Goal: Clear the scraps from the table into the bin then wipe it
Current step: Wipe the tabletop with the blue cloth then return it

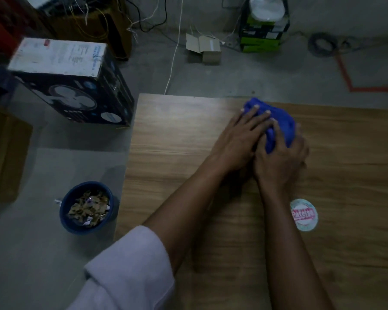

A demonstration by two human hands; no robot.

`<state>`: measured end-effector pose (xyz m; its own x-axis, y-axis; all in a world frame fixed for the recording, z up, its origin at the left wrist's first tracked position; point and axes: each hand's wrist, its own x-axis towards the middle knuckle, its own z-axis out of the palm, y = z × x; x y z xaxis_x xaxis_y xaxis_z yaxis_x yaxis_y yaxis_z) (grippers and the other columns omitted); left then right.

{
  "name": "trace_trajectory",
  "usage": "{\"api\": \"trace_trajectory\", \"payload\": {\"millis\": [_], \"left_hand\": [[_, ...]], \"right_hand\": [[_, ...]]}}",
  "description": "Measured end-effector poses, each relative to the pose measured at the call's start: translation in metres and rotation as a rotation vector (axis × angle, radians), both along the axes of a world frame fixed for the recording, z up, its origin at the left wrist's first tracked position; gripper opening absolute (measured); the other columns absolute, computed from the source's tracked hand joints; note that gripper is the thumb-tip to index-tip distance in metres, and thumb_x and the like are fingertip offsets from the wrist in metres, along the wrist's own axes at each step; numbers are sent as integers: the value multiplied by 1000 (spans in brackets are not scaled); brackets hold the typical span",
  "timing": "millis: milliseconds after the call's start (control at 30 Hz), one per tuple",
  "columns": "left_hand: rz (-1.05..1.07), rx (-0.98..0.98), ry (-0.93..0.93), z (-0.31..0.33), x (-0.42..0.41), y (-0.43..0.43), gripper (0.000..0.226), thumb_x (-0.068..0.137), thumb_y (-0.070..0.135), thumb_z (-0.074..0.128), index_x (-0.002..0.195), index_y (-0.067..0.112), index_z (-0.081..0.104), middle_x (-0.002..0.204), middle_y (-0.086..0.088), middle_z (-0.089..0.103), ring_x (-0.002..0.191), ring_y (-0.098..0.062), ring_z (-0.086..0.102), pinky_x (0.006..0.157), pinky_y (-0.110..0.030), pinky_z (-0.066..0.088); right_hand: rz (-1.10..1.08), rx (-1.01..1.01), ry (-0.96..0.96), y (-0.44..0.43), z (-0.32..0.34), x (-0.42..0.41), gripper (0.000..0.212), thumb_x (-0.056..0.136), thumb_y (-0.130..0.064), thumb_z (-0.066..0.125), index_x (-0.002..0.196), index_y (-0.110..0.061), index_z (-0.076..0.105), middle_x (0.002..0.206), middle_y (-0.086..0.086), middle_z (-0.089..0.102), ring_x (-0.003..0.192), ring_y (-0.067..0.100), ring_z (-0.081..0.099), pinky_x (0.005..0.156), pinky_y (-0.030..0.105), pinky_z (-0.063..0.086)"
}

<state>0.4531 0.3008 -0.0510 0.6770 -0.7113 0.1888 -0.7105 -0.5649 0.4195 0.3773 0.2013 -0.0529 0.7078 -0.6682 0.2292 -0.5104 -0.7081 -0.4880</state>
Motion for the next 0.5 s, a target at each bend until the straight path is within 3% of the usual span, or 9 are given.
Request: {"api": "trace_trajectory", "payload": {"millis": [67,133,233,367,500], "left_hand": [[-70,165,53,-15,-1,-7,63,95,29,57,155,22,40,166,-2,31,155,-26,21,123,-42,8],[-51,225,62,-32,3,-3,62,100,34,51,159,29,32,169,6,21,156,-22,15,125,-43,6],[-1,204,30,-40,15,14,57,102,37,42,158,29,33,168,5,23,155,-24,20,126,-43,8],[149,170,74,-37,35,63,67,90,41,33,154,25,41,166,2,30,153,-25,26,125,-42,11],[301,56,161,-38,43,144,69,88,47,41,148,14,51,160,-8,42,146,-31,39,122,-49,24]], "right_hand": [[-141,114,300,-1,-16,-7,63,99,-58,44,158,-37,35,172,4,12,158,30,4,122,57,11],[-133,143,413,3,-33,-2,70,100,-63,37,163,-36,20,173,-1,-2,158,30,-13,122,61,-1],[-109,109,355,18,-44,21,67,100,-58,40,162,-38,22,173,-4,3,158,29,-11,123,61,-4],[3,117,324,66,-32,53,59,102,-52,44,158,-40,32,171,-8,15,159,25,-1,122,58,-2],[270,86,503,133,-11,80,53,108,-47,35,160,-38,29,171,-9,14,158,27,5,117,61,11]]}}
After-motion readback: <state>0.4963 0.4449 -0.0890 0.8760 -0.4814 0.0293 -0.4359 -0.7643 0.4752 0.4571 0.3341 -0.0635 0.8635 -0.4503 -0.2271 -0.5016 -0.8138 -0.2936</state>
